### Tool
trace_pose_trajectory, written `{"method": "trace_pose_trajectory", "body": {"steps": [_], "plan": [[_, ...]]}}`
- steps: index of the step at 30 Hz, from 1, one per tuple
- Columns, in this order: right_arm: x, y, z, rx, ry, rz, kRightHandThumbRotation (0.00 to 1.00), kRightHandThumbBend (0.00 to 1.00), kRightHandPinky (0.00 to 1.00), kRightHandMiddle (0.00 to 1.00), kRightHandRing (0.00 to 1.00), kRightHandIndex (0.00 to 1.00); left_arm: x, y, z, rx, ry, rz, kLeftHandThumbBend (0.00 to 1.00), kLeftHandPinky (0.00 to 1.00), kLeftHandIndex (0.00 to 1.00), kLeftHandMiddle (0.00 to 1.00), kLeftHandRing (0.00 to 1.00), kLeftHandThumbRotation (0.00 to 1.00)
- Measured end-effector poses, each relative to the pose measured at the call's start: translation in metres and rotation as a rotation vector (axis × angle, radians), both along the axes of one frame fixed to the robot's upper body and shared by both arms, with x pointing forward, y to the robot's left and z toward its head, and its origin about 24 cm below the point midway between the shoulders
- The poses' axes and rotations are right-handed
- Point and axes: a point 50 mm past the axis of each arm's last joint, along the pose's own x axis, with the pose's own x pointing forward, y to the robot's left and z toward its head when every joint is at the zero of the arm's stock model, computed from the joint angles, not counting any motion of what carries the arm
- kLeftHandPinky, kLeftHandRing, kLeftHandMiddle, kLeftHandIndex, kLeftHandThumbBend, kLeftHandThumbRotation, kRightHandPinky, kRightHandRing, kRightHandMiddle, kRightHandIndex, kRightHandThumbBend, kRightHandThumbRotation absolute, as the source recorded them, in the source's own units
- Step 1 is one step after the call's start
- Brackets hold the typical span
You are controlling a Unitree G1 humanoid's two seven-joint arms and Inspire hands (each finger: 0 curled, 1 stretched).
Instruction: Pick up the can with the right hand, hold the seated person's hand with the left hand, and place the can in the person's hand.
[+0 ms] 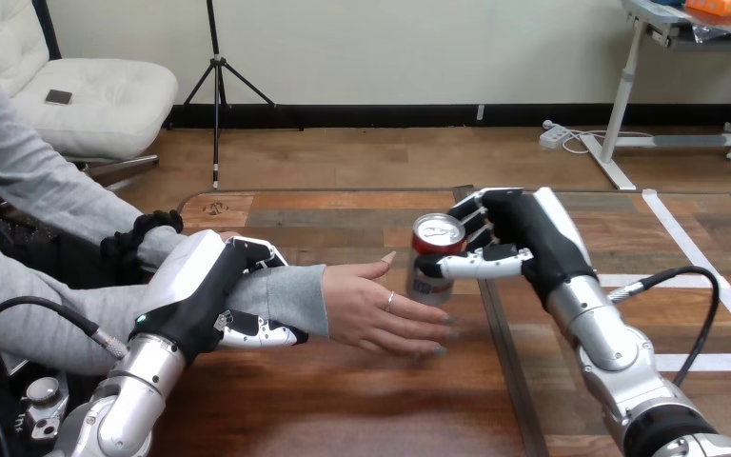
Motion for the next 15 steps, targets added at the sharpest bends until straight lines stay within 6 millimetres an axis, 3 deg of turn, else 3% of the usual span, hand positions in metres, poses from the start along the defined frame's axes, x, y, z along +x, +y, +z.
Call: {"method": "trace_pose_trajectory", "body": {"steps": [15], "plan": [[0.002, 0.013, 0.006, 0.023, -0.027, 0.057, 0.0, 0.77, 0.31, 0.41, 0.35, 0.45, 0.0, -0.001, 0.0, -0.003, 0.0, -0.001, 0.65, 0.27, 0.45, 0.39, 0.32, 0.0]]}}
